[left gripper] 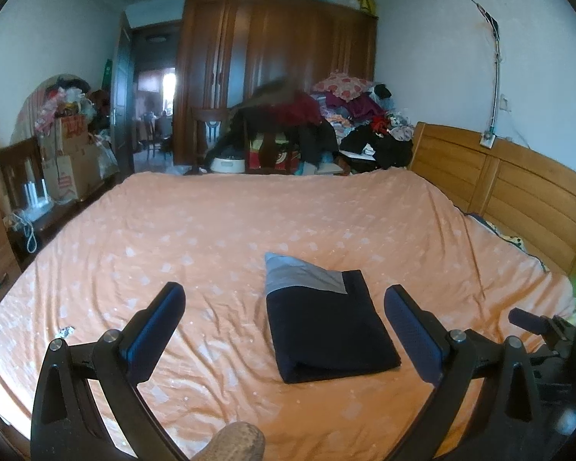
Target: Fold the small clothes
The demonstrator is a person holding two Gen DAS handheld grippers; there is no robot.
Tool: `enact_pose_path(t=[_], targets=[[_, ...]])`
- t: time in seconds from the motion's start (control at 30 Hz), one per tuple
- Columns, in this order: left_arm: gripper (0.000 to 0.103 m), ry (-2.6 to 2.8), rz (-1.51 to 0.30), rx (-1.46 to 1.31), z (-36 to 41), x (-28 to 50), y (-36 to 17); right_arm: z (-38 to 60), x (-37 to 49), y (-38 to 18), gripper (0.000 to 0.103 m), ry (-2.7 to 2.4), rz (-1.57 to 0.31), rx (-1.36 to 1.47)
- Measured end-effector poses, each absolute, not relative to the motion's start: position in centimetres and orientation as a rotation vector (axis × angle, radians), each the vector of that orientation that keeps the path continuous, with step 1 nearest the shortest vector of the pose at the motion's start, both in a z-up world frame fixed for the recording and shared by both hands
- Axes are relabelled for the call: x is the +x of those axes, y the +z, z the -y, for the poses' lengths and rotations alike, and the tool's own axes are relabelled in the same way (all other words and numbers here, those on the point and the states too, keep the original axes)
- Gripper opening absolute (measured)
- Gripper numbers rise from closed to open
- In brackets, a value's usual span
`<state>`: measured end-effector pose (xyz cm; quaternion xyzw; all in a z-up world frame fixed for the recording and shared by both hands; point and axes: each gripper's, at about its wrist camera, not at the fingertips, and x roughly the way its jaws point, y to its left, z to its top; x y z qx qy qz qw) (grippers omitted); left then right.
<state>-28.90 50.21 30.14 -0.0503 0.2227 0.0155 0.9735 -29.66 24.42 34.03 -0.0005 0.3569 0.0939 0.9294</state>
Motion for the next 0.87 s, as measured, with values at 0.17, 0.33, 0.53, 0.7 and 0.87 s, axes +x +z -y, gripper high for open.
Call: enact_pose_path(t=[0.17,0.33,0.53,0.7,0.87], targets=[[0.103,0.039,-0.449,-0.094,-50.0,-28.8,30.0,-24.9,-29.6,33.7,0.103,0.199,-0.735,-0.015],[0.103,0.051,-0.454,-0.067,-49.9,-28.2,29.6,-24.7,-29.4,33.5,0.103,0.198,-0.746,-0.011],[0.103,0.054,-0.459,-0.055,-49.9,-27.8,29.2,-24.8,-29.0,33.1,0.103,0.206,-0.760,0.006],[0.103,0.100,-0.468,-0.010,-49.3,-27.4,28.7,-25.0,-28.8,33.0,0.103,0.199,-0.759,0.014],[0.103,0.099,-0.460,-0.020,-49.7,-27.6,28.6,-25.0,-28.6,33.0,0.103,0.190,-0.743,0.010]])
